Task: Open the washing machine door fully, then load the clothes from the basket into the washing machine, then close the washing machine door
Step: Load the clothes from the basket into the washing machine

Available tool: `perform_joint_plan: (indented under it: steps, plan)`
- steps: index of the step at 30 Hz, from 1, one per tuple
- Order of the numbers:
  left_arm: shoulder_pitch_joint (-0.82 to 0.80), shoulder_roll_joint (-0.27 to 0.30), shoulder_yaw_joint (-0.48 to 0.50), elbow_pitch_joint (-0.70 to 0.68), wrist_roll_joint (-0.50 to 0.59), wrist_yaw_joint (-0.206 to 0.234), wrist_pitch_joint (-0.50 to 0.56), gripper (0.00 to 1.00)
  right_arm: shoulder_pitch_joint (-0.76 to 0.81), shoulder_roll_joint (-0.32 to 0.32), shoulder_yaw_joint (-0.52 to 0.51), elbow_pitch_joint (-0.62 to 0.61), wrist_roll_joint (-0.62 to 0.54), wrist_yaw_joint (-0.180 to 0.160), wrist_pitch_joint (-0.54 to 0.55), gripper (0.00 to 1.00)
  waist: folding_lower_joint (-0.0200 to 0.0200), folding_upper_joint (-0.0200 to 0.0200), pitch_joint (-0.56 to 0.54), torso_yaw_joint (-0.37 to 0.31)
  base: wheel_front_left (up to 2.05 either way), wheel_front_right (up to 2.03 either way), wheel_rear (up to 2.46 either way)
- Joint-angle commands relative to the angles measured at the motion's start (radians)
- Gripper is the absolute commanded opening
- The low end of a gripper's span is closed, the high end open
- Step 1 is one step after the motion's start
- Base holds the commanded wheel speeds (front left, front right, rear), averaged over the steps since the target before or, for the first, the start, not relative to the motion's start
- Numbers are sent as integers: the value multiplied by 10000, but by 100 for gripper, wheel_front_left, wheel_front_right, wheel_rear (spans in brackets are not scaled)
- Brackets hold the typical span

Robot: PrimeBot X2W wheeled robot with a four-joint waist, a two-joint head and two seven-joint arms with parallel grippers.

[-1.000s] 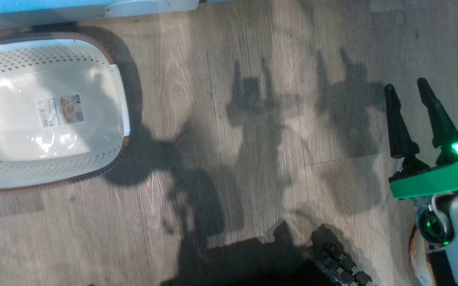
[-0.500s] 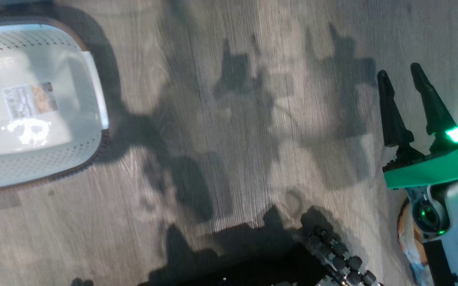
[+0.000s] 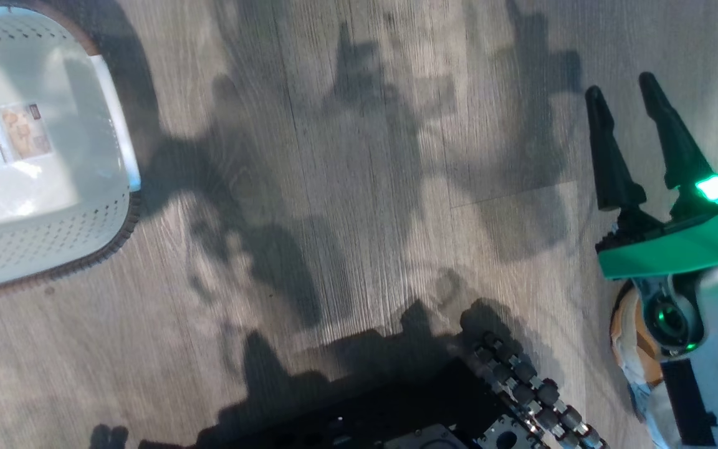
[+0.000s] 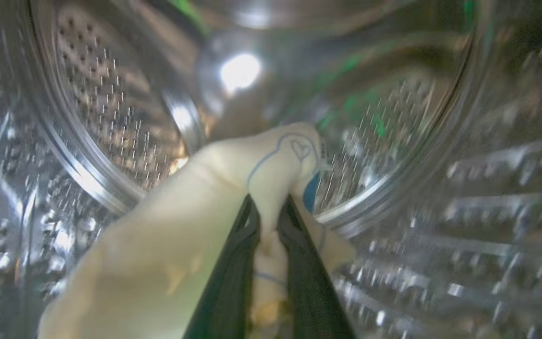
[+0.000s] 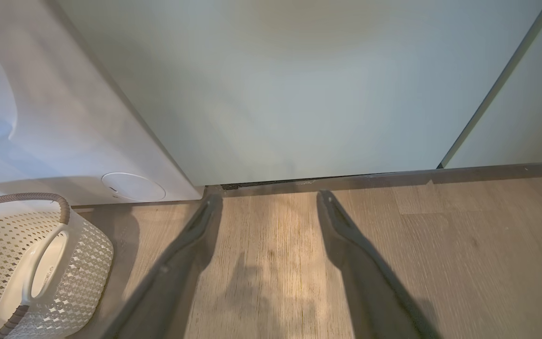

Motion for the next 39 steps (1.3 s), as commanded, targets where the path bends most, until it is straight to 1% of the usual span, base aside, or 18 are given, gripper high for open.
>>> perform_joint_plan:
  steps: [1,3,5,8,10,11,12,13,20,26,28,32,36,39]
  plan:
    - [-556,397,117,-661,-5,-37,-55,0,182,2,116,-265,88,2,-67,100,0,0,69,-18,0,0,0]
    - [-393,438,394,-1350,54,-55,-58,0,126,9,114,-272,95,2,-67,100,0,0,149,-27,0,0,0]
    - [-143,394,710,-1576,24,-2,-59,0,102,13,103,-259,86,2,-67,100,0,0,159,-13,0,0,0]
    - [245,373,971,-1612,99,59,-60,0,107,16,91,-244,58,2,-67,100,0,0,136,20,0,0,0]
    - [475,317,1044,-1326,98,80,-61,0,121,11,88,-234,38,2,-67,100,0,0,84,54,0,0,0]
    - [548,262,1049,-1064,64,90,-61,15,137,1,80,-230,30,2,-67,100,0,0,53,75,0,0,0]
    - [571,213,1004,-843,70,85,-51,49,156,-12,61,-232,25,2,-67,100,0,0,30,105,0,0,0]
    - [559,165,974,-621,61,96,18,100,173,-27,47,-234,19,2,-67,100,0,0,6,129,0,0,0]
    - [296,-182,951,681,-175,252,742,100,276,-123,-87,-218,-36,2,-67,100,0,0,-225,324,0,0,0]
    - [540,-247,881,1610,-386,64,1386,100,436,-147,-222,-209,-92,2,-67,100,0,0,-850,504,0,0,0]
    - [795,-282,822,1828,-446,-29,1552,100,538,-176,-260,-169,-108,2,-67,100,0,0,-1161,579,0,0,0]
    - [1535,-381,726,2036,-618,-184,1551,100,803,-225,-353,-122,-148,2,-67,100,0,0,-1892,739,0,0,0]
    - [2668,-432,717,2127,-970,-261,1334,100,1147,-311,-382,-9,-176,2,-67,100,0,0,-2761,883,0,0,0]
    - [3700,-553,574,1858,-1388,-270,1236,100,1426,-375,-402,55,-190,2,-67,100,0,0,-3443,981,0,0,0]
